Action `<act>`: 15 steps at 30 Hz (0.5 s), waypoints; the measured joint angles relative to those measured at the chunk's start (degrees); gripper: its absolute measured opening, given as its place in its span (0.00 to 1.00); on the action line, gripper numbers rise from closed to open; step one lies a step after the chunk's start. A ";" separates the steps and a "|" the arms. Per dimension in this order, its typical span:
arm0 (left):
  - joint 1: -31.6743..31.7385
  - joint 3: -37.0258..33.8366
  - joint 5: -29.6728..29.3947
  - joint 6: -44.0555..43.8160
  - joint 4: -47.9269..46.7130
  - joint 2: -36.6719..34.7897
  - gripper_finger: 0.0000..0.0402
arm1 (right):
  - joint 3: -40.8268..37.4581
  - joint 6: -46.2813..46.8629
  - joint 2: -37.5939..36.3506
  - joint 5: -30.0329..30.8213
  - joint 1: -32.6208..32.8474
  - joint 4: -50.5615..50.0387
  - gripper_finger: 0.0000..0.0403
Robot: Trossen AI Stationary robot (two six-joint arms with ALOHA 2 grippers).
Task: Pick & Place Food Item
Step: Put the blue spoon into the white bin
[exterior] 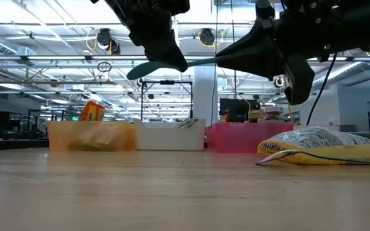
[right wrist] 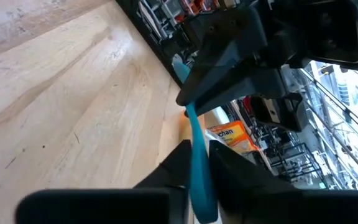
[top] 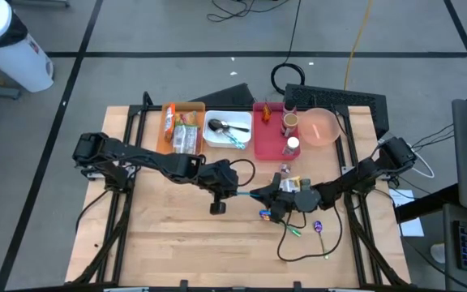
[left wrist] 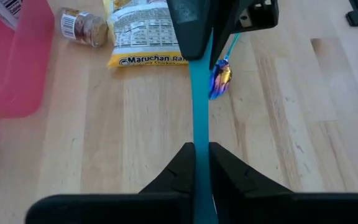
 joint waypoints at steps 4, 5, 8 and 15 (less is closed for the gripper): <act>0.00 0.00 0.47 -0.38 0.00 0.00 0.06 | 0.00 -0.56 0.00 0.00 0.00 0.03 0.03; -0.01 0.00 0.52 -0.58 0.00 0.00 0.07 | 0.00 -0.54 0.00 0.00 0.01 0.06 0.02; 0.16 0.02 0.29 -1.14 0.00 0.00 0.13 | 0.00 0.30 0.00 0.06 0.02 0.16 0.02; 1.09 0.02 -0.25 -4.53 -0.24 0.00 0.27 | 0.00 0.50 -0.02 0.20 0.02 0.25 0.01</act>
